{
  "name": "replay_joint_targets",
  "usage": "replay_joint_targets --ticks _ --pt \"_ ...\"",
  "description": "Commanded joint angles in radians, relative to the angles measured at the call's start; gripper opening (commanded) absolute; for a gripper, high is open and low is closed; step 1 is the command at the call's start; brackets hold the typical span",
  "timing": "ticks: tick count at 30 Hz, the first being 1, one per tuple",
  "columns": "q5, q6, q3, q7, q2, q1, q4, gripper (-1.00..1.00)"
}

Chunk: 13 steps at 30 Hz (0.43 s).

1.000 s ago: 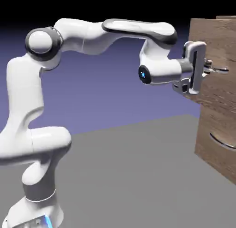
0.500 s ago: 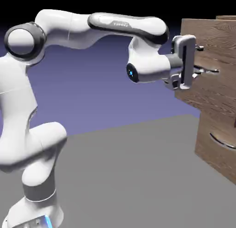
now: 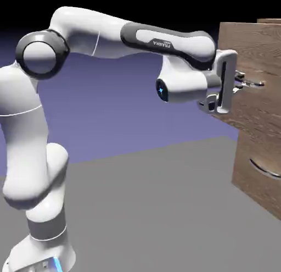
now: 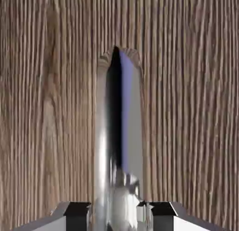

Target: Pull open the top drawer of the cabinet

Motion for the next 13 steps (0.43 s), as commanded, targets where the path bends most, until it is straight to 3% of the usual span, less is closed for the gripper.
replay_joint_targets --ticks 1,10,11,13 --pt "-0.012 -0.004 -0.008 0.022 0.035 0.005 -0.036 -1.00" --pt "-0.112 -0.006 -0.107 0.165 0.328 0.099 -0.315 -1.00" --pt "-0.112 -0.006 -0.107 0.165 0.328 0.099 -0.315 1.00" --pt "-0.133 -0.002 -0.107 0.193 0.364 0.099 -0.344 1.00"
